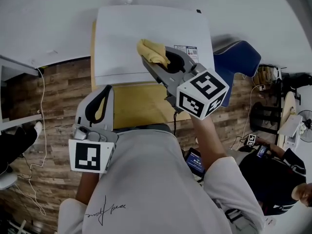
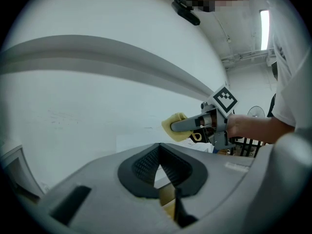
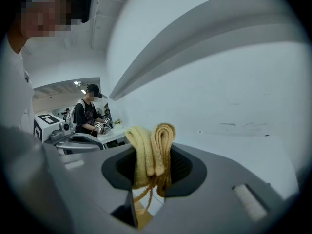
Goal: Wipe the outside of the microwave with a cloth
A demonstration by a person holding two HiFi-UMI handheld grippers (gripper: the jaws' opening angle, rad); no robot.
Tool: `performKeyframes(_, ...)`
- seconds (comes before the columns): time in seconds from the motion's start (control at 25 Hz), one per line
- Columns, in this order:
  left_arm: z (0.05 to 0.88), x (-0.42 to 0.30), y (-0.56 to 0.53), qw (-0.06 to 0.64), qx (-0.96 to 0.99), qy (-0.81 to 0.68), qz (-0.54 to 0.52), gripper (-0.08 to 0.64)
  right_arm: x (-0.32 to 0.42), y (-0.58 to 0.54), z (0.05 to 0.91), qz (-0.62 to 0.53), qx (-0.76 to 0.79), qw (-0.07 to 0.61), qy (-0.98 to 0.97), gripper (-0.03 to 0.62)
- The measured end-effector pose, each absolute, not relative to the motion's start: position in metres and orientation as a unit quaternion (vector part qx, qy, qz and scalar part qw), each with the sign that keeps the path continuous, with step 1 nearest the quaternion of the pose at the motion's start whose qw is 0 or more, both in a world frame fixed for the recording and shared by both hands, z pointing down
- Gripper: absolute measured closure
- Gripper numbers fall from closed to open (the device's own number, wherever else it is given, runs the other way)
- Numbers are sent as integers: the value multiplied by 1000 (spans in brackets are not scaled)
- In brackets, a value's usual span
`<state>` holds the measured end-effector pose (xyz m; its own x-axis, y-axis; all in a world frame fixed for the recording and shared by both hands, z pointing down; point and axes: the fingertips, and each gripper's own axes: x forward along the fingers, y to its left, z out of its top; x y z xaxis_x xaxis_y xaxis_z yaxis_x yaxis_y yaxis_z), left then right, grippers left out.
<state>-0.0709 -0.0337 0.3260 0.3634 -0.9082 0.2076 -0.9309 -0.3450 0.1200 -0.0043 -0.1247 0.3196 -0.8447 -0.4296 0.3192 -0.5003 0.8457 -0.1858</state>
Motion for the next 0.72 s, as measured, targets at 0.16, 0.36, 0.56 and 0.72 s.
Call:
performKeyframes(0.16,331,-73,-35,96,826,-552,59,569,16,-125,324,126,273,139,-944,468)
performKeyframes(0.36,329,-64,-36,109,819,-561,50,569,50,-113,328,158,297,132,-932,468)
performKeyframes(0.56,327,-50,-28,102,826,-552,52,569,85,-101,324,156,323,129,-924,468)
performKeyframes(0.72,330,-52,-30,107,822,-558,51,569,101,-97,325,157,333,127,-921,469)
